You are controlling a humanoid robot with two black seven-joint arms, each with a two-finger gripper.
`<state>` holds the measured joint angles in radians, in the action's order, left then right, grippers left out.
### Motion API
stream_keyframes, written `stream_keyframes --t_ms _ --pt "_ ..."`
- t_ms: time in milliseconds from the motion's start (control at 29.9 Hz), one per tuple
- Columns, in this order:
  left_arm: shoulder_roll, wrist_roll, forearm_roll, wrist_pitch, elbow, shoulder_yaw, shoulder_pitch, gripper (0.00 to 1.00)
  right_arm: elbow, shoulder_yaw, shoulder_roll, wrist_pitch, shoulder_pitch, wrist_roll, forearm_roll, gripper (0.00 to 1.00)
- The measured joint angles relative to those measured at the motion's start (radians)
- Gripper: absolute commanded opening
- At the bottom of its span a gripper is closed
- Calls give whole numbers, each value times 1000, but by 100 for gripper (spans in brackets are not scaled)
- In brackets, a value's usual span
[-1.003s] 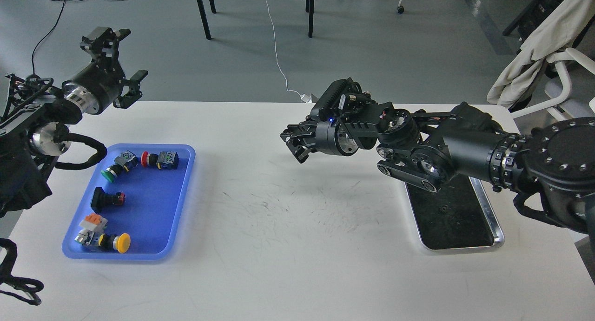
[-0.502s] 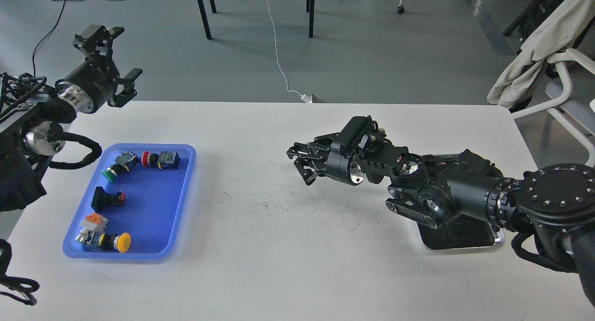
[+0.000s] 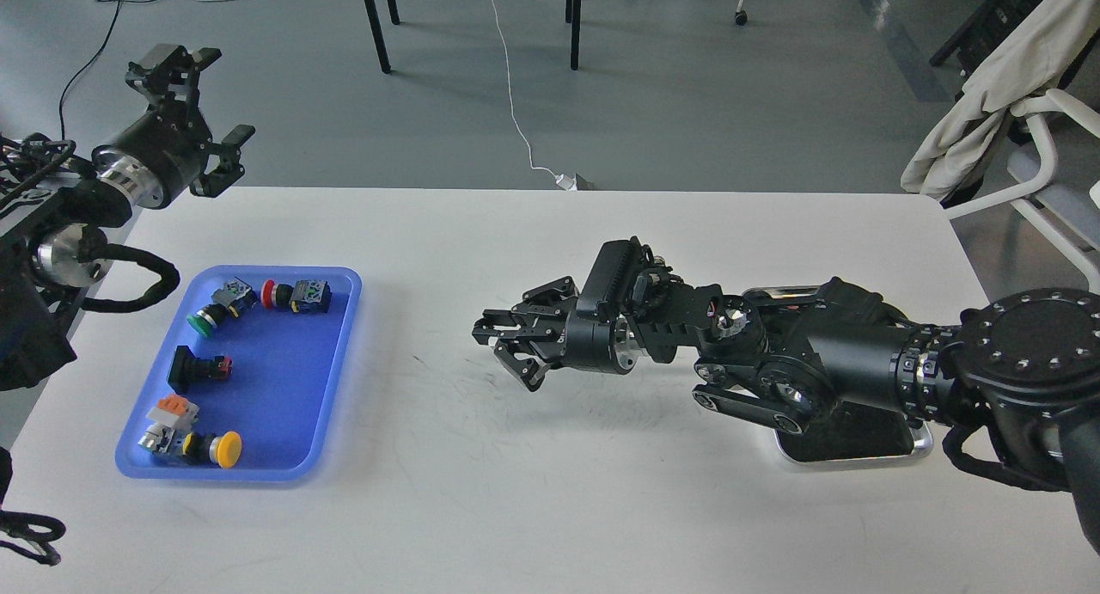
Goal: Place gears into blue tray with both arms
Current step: 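Lower the right gripper and release the black part on the table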
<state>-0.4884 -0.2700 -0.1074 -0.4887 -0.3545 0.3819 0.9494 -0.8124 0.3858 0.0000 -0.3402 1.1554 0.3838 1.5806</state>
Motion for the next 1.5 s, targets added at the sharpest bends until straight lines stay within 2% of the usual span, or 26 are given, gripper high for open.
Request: stream_keyframes --t_ms 167,535,702,836,1137,1204,1338,1404,1505 --pt "-4 0 1 0 0 1 0 99 -18 8 0 6 -5 20 44 1" --pt "-32 0 2 0 0 1 0 99 8 35 0 31 -49 19 53 5" --pt "-38 0 2 0 0 1 -1 99 18 35 0 39 -56 14 50 15" --pt "-39 0 2 0 0 1 -1 99 21 35 0 39 -57 14 43 17" --pt "-44 0 1 0 -1 1 -1 99 21 33 0 40 -60 13 35 28" --pt "-48 0 0 0 -1 0 -1 99 22 33 0 40 -61 12 34 39" --pt "-51 0 0 0 -1 0 -2 99 22 28 0 39 -61 11 33 42" --pt "-54 1 0 0 -2 0 -3 99 23 26 0 39 -61 10 32 49" --pt "-56 2 0 0 -2 0 -3 99 24 25 0 37 -61 10 32 53"
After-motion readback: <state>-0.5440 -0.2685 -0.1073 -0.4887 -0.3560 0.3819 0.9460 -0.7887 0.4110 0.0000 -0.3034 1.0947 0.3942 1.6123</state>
